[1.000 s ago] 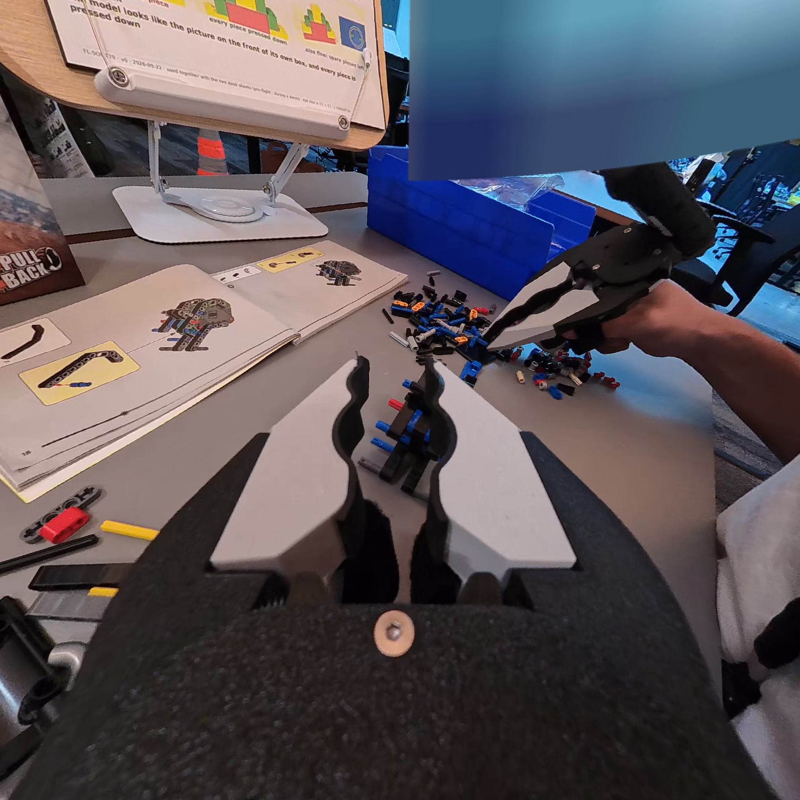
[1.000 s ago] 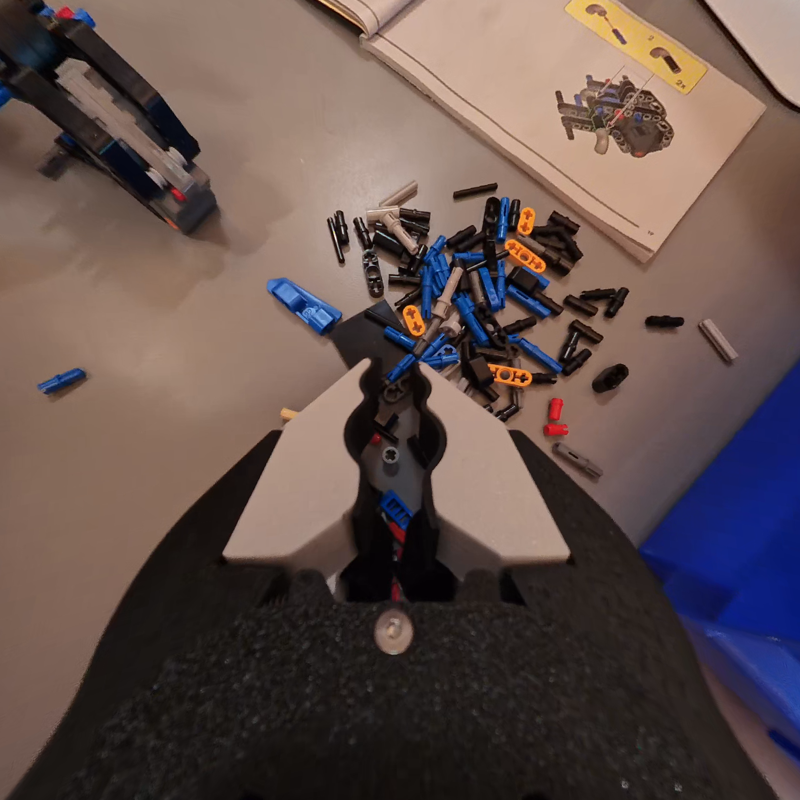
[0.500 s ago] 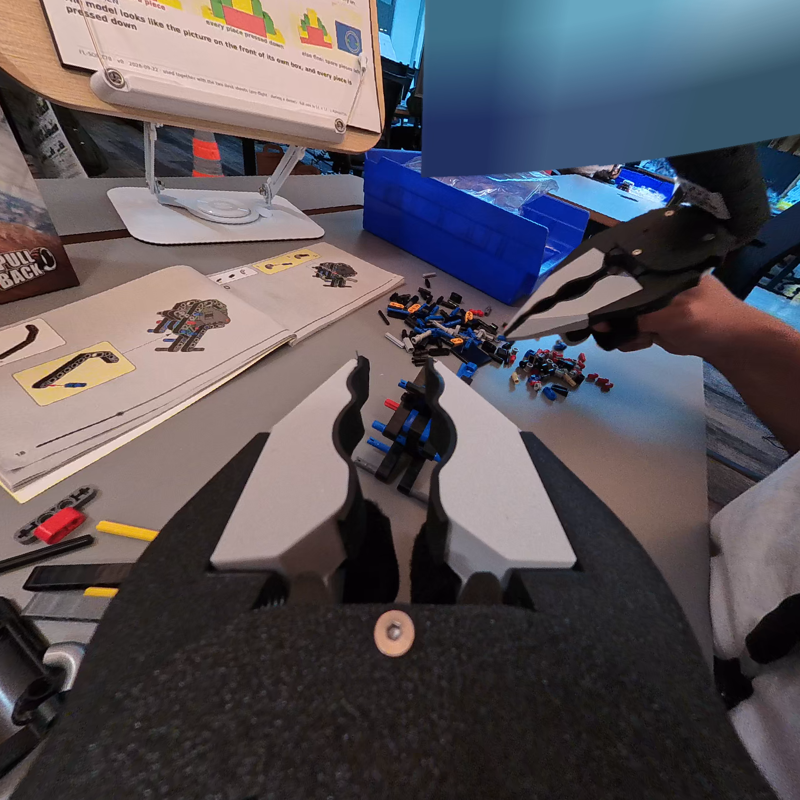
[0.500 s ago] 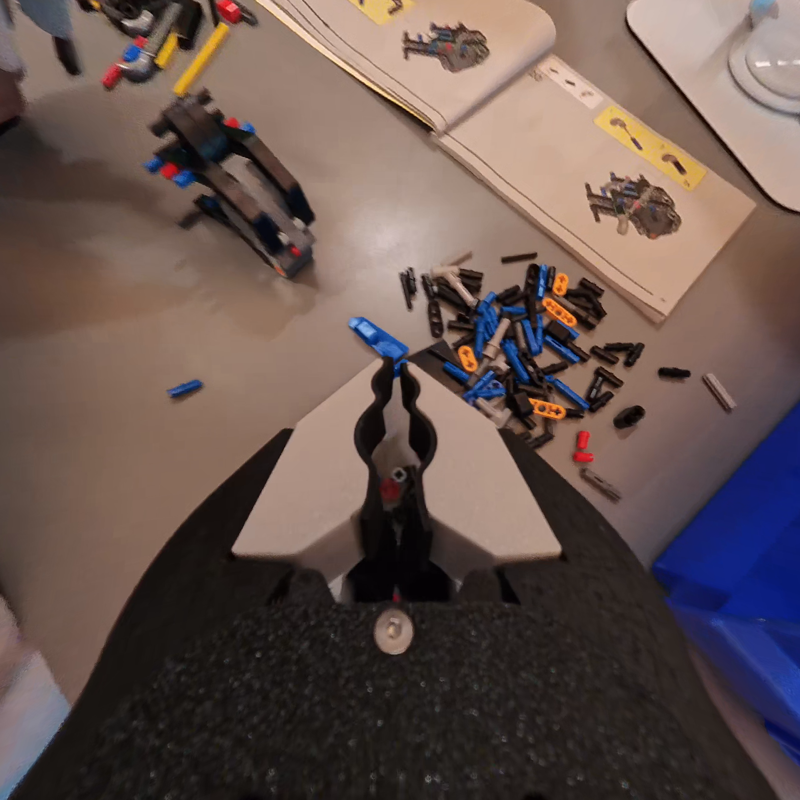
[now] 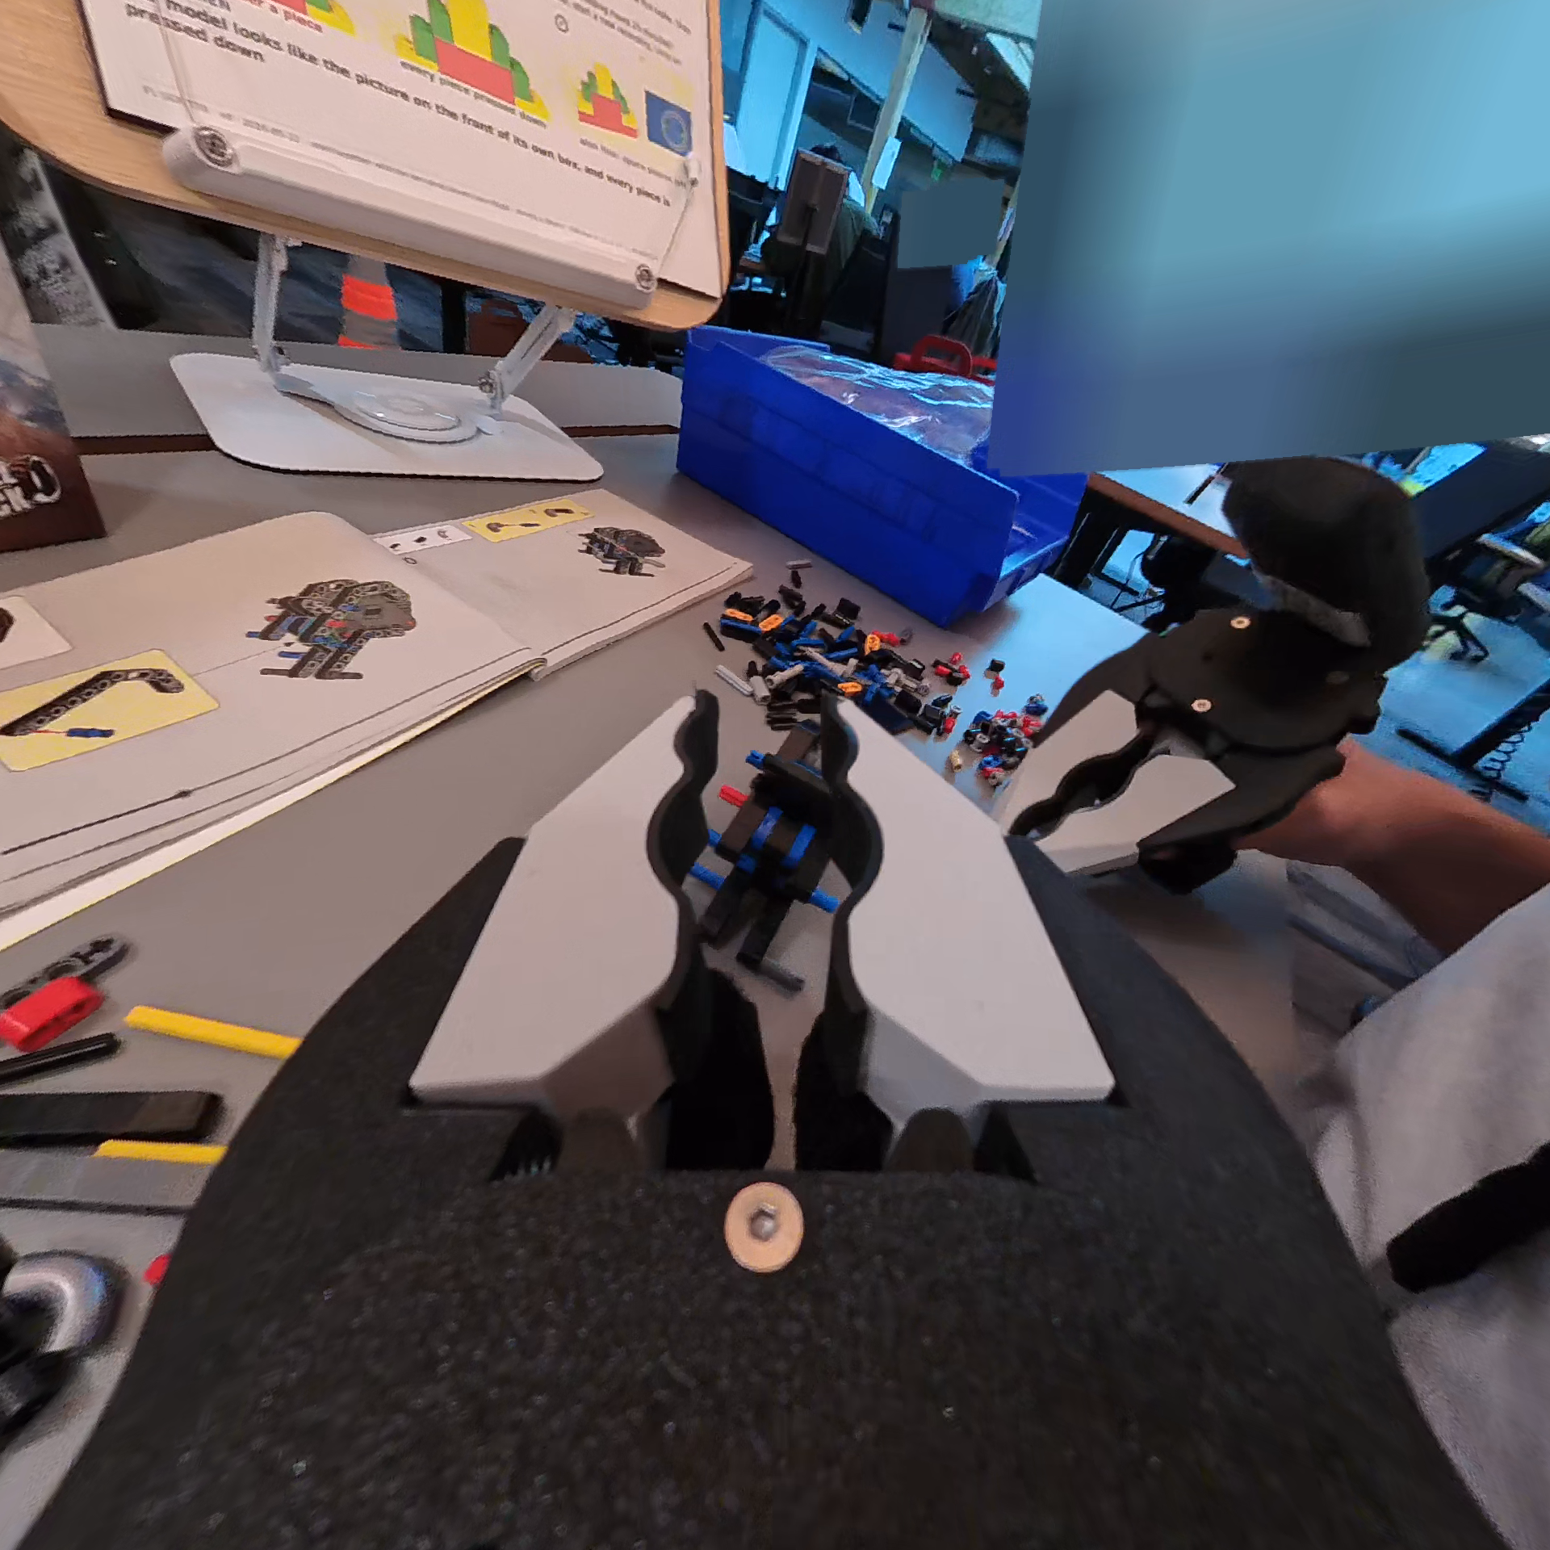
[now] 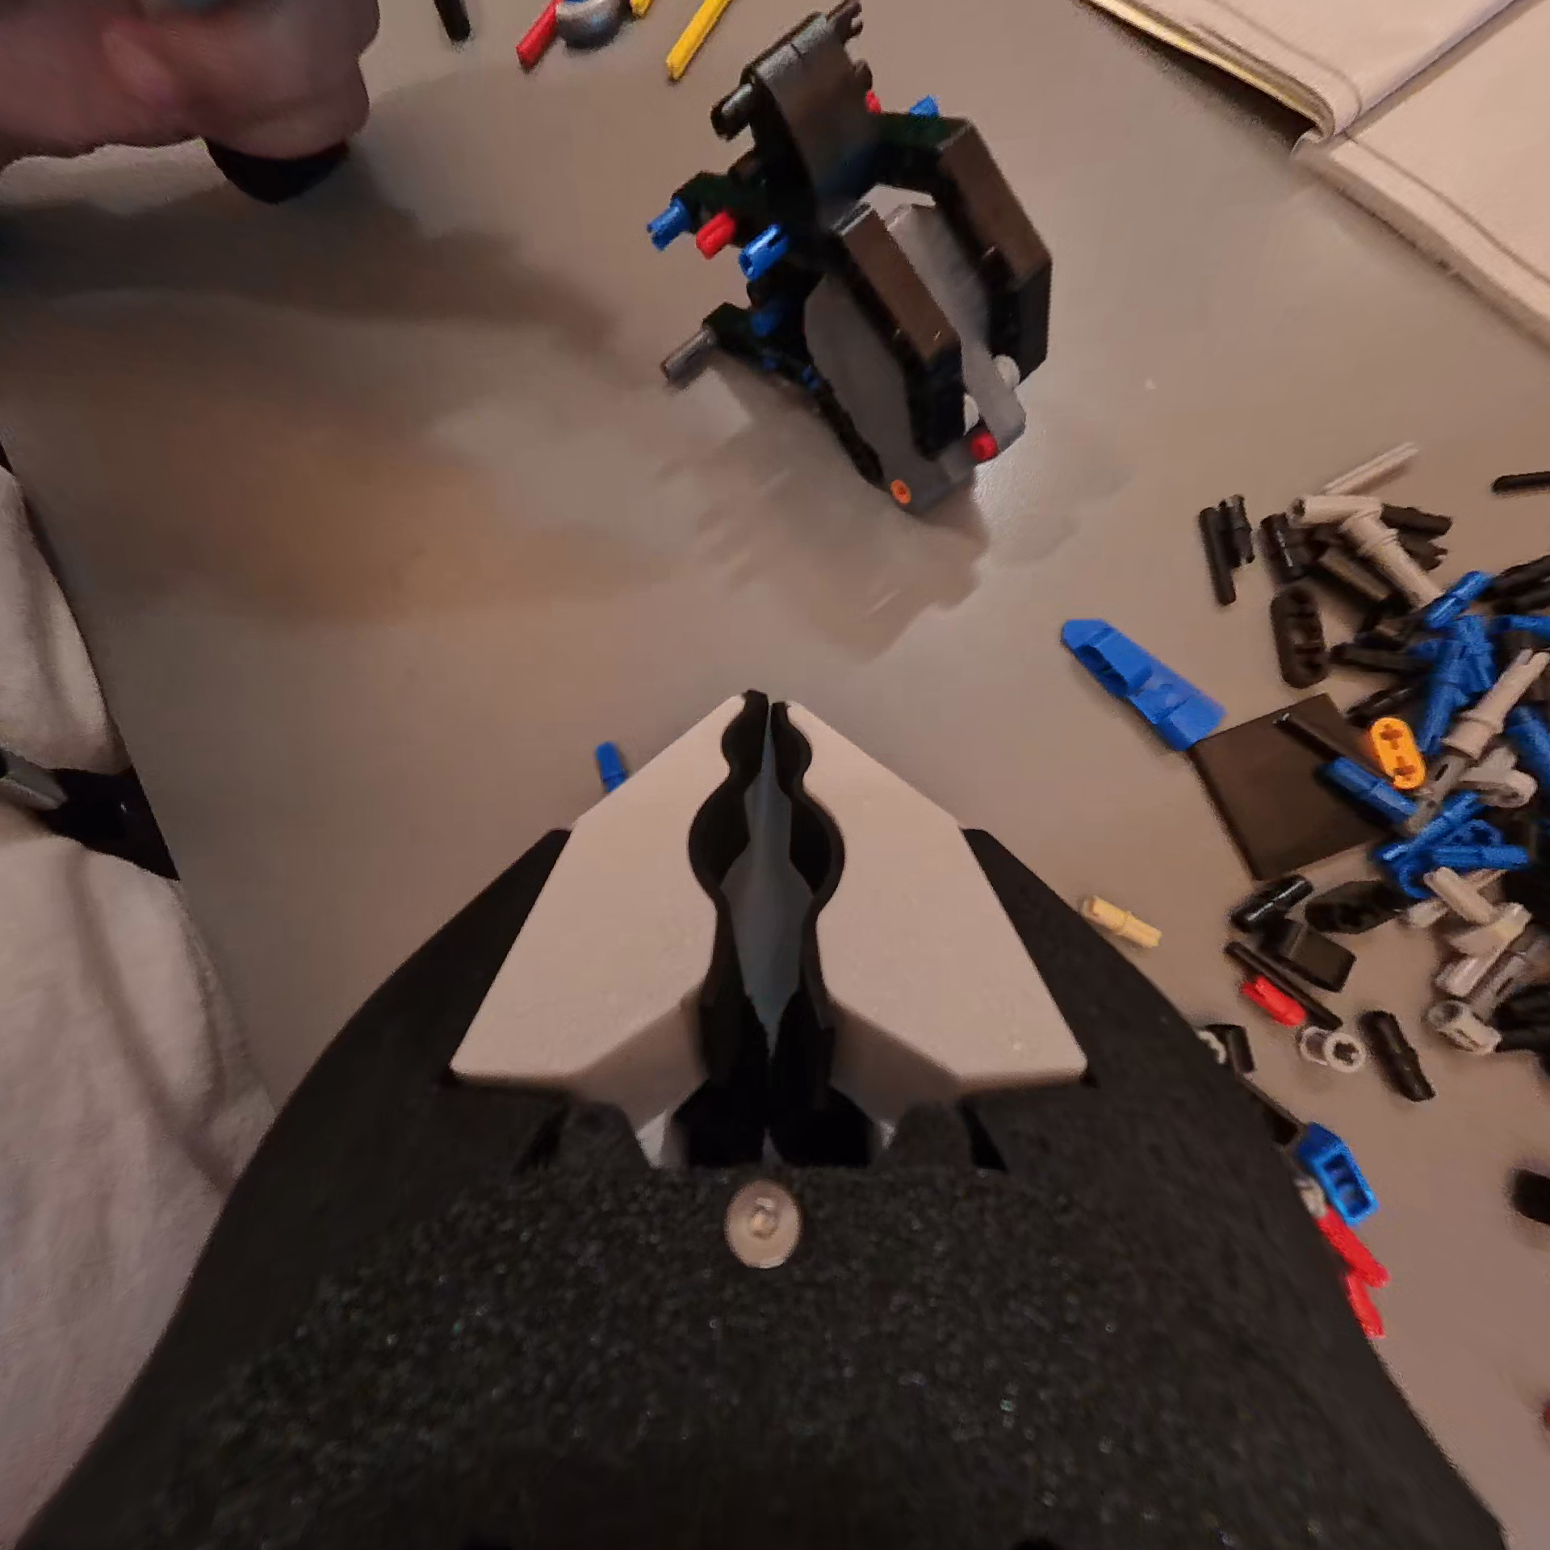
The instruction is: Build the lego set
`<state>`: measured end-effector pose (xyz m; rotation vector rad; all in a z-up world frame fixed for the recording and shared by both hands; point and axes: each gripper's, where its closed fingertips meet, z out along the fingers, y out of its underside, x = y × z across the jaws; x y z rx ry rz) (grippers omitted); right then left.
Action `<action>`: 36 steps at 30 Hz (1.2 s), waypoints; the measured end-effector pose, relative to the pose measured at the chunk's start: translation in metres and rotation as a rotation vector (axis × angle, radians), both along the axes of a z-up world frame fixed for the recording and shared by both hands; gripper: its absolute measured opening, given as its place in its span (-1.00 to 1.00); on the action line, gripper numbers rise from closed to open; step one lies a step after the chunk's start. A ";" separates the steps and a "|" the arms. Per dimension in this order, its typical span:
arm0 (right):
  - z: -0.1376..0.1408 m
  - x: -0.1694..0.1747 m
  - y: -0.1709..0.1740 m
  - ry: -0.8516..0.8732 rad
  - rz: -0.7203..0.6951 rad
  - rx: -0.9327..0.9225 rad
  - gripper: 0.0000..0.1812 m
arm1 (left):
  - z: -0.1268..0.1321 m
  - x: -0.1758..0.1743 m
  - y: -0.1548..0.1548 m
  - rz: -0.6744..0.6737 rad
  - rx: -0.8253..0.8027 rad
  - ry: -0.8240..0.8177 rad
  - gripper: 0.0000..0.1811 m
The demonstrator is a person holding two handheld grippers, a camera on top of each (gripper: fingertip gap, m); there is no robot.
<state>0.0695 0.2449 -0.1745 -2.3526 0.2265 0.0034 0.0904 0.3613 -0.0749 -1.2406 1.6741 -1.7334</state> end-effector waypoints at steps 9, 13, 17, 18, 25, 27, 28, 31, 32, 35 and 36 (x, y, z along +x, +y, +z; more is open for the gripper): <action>0.021 0.018 -0.027 -0.016 -0.093 0.042 -0.92 | -0.005 0.001 0.004 0.038 0.081 -0.013 -0.76; 0.024 0.013 -0.038 0.006 -0.110 0.057 -0.91 | -0.007 0.002 0.003 0.042 0.108 -0.013 -0.76; 0.026 0.022 -0.053 -0.038 -0.160 0.041 -0.89 | -0.007 0.003 0.003 0.044 0.116 -0.015 -0.76; 0.028 0.027 -0.057 -0.045 -0.179 0.044 -0.89 | -0.007 0.003 0.004 0.045 0.115 -0.014 -0.76; 0.037 0.078 -0.095 -0.118 -0.381 0.040 -0.86 | -0.011 0.006 0.006 0.058 0.128 -0.002 -0.76; 0.034 0.091 -0.106 -0.128 -0.438 0.026 -0.86 | -0.013 0.008 0.007 0.063 0.135 0.004 -0.76; 0.033 0.098 -0.111 -0.130 -0.465 0.021 -0.85 | -0.013 0.009 0.007 0.065 0.138 0.007 -0.77; 0.030 0.111 -0.121 -0.146 -0.502 0.012 -0.84 | -0.014 0.012 0.008 0.073 0.143 0.013 -0.77; 0.031 0.116 -0.122 -0.158 -0.509 0.011 -0.83 | -0.015 0.013 0.008 0.073 0.145 0.017 -0.77; 0.034 0.130 -0.125 -0.191 -0.534 0.015 -0.83 | -0.012 0.017 0.009 0.077 0.160 0.017 -0.77; 0.035 0.133 -0.124 -0.191 -0.535 0.020 -0.83 | -0.011 0.018 0.010 0.079 0.172 0.015 -0.77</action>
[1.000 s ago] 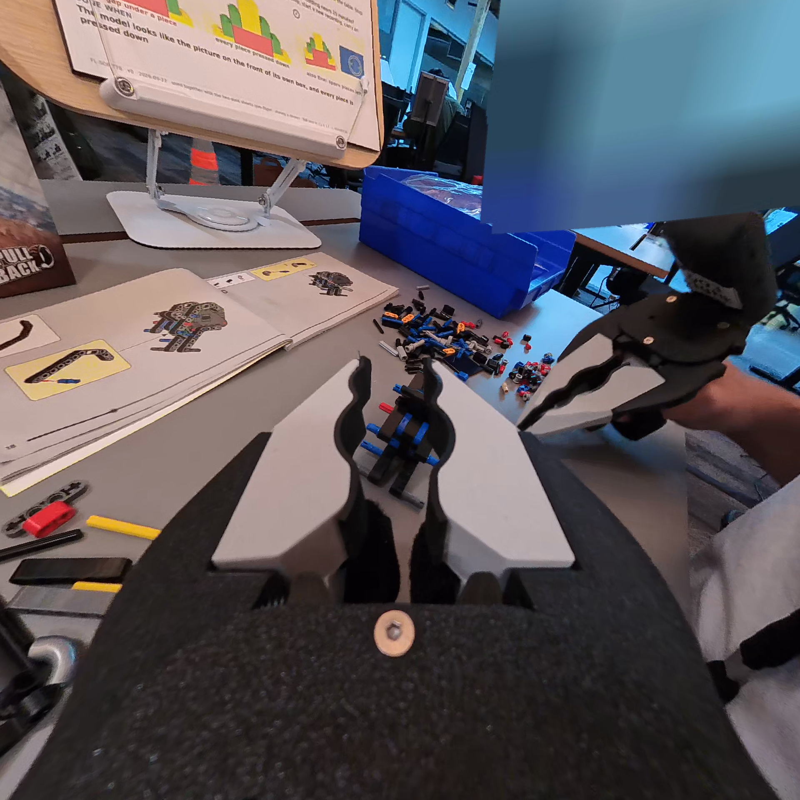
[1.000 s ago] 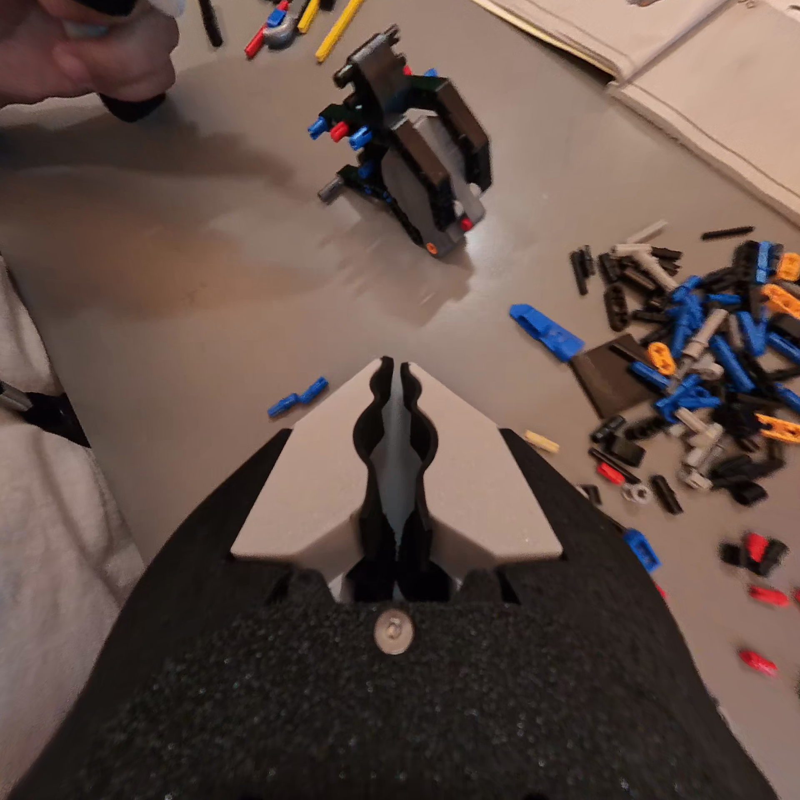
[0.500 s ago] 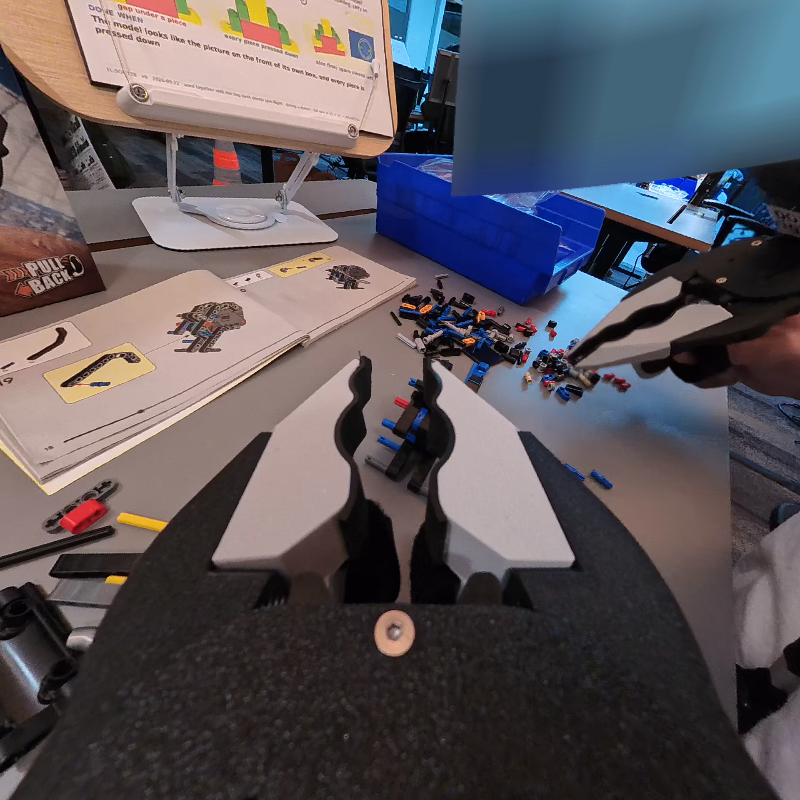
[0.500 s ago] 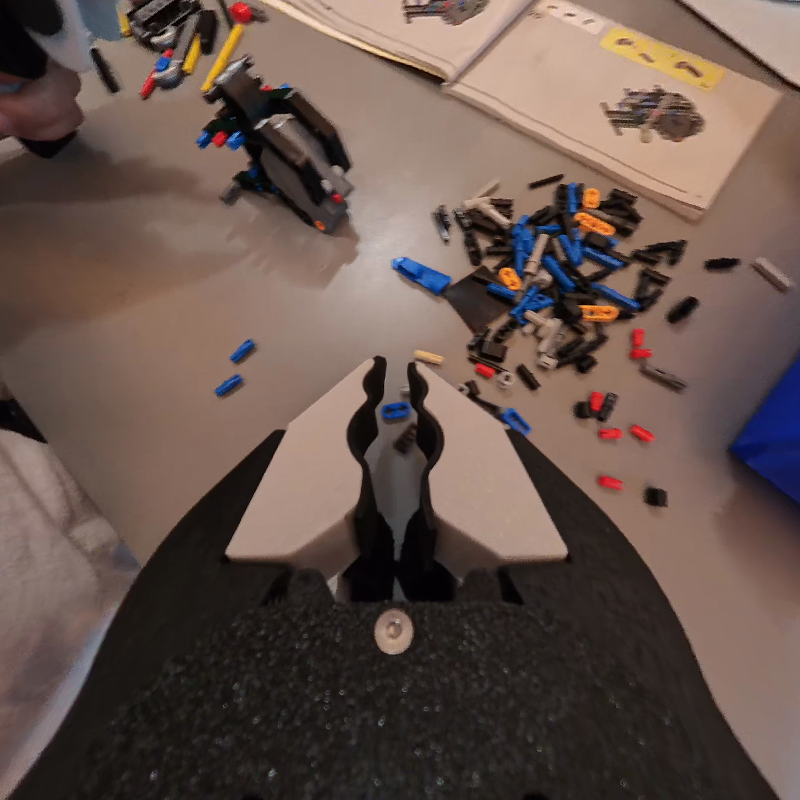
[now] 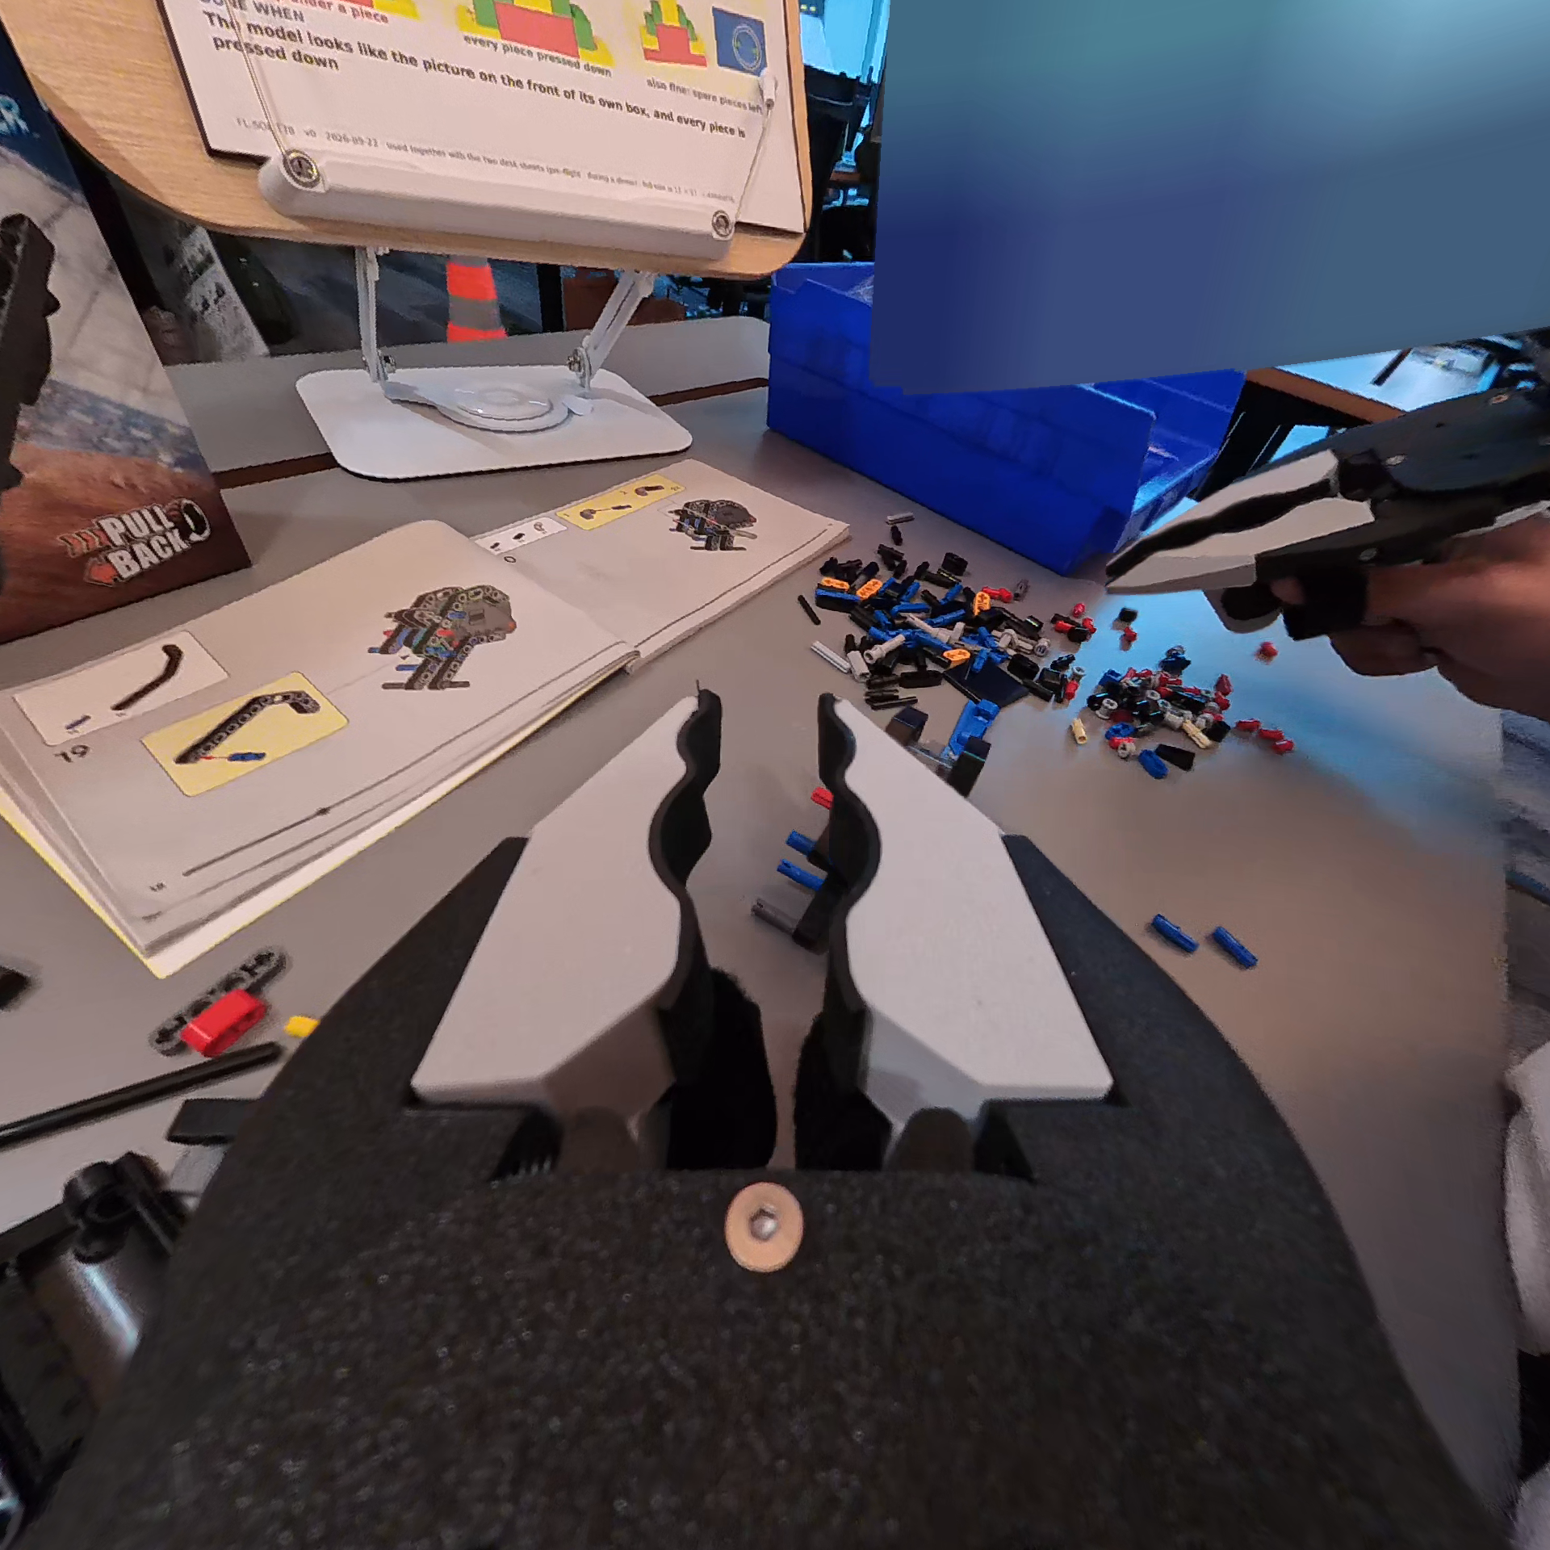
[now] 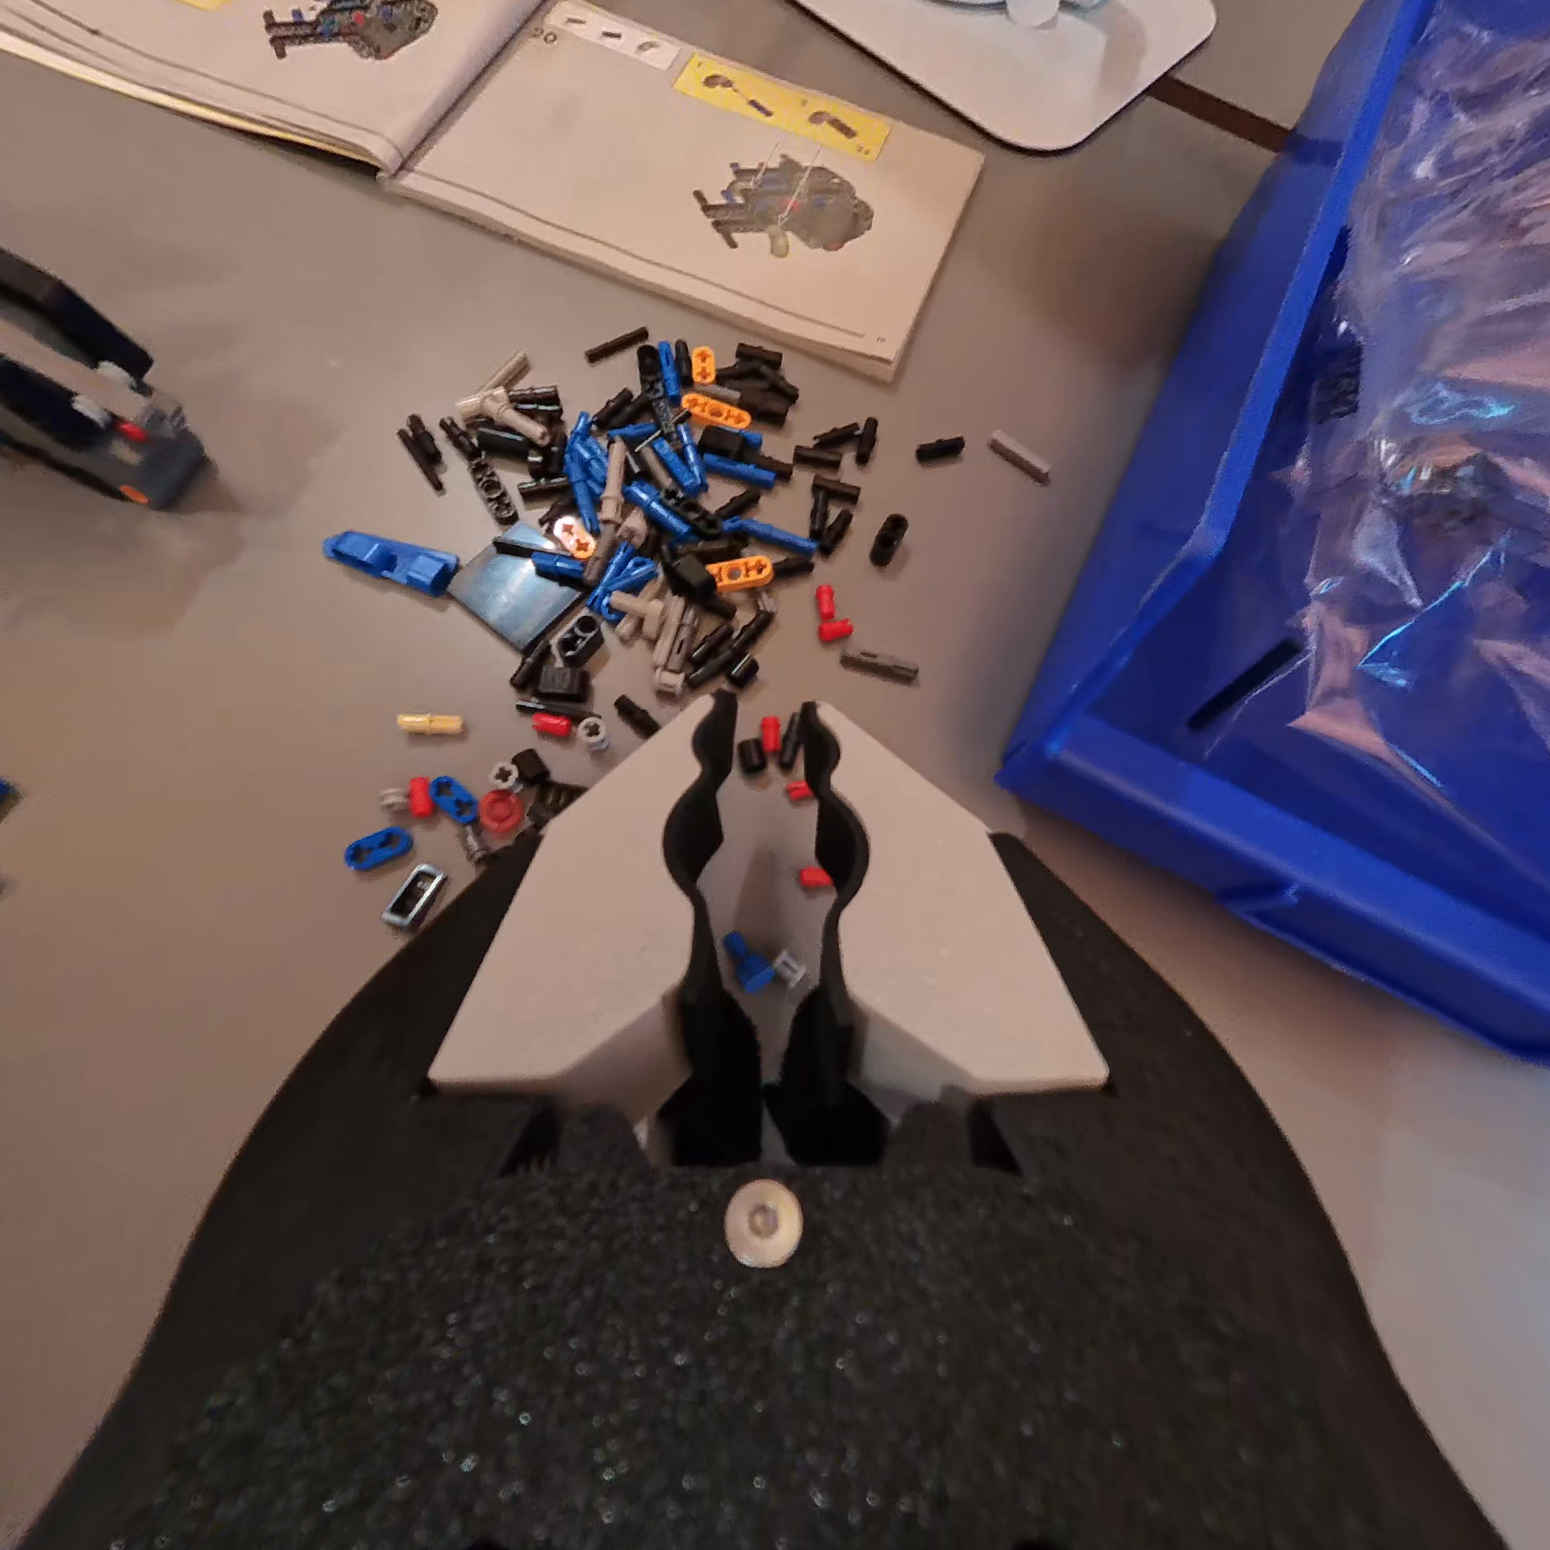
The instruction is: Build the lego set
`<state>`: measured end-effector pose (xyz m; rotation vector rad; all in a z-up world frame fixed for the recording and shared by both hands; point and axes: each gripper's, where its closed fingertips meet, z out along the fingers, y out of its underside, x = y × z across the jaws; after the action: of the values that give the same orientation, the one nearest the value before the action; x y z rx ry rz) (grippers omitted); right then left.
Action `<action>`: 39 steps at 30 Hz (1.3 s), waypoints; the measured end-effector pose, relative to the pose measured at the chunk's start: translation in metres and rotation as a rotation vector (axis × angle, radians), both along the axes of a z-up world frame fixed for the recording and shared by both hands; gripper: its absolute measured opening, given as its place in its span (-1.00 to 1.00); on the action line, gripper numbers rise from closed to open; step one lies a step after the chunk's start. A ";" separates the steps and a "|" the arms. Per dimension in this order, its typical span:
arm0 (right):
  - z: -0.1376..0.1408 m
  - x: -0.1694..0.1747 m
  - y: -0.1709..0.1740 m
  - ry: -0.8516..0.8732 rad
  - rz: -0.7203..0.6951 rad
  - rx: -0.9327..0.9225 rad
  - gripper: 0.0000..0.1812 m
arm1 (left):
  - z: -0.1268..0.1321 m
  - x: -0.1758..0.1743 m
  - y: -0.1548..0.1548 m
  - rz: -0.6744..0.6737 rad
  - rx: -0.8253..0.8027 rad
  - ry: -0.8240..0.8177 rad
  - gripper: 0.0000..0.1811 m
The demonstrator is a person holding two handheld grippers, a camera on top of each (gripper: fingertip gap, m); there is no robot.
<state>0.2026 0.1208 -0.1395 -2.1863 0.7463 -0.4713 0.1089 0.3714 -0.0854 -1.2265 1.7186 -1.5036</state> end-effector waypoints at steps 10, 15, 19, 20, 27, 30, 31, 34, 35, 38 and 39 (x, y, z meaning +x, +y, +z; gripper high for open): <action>-0.016 0.016 0.006 0.014 0.030 -0.021 -0.82 | -0.010 0.019 0.015 0.041 0.069 0.032 -0.77; -0.003 0.016 0.016 0.007 0.041 -0.003 -0.81 | -0.011 0.028 0.021 0.057 0.125 0.031 -0.78; 0.004 0.016 0.016 -0.019 0.044 -0.056 -0.78 | -0.012 0.034 0.023 0.056 0.144 0.044 -0.78; 0.004 0.017 0.016 -0.023 0.038 -0.050 -0.78 | -0.012 0.036 0.024 0.058 0.156 0.044 -0.78; 0.014 0.024 0.033 -0.085 0.118 0.116 -0.82 | -0.017 0.046 0.027 0.050 0.211 0.056 -0.78; 0.016 0.025 0.030 -0.117 0.111 0.150 -0.83 | -0.023 0.049 0.031 0.055 0.247 0.092 -0.79; 0.013 0.025 0.026 -0.116 0.105 0.138 -0.82 | -0.024 0.050 0.033 0.065 0.252 0.104 -0.79; 0.018 0.028 0.019 -0.188 0.083 0.185 -0.84 | -0.026 0.056 0.040 0.095 0.217 0.132 -0.79; 0.018 0.028 0.017 -0.202 0.079 0.214 -0.88 | -0.027 0.058 0.042 0.100 0.199 0.137 -0.79; 0.019 0.030 0.012 -0.173 0.065 0.253 -0.88 | -0.032 0.062 0.043 0.091 0.131 0.168 -0.79; 0.023 0.032 0.011 -0.178 0.054 0.280 -0.88 | -0.031 0.062 0.041 0.080 0.101 0.178 -0.78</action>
<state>0.2344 0.1314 -0.1166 -1.8720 0.6144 -0.4950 0.1707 0.4120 -0.1164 -1.3935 1.8122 -1.2780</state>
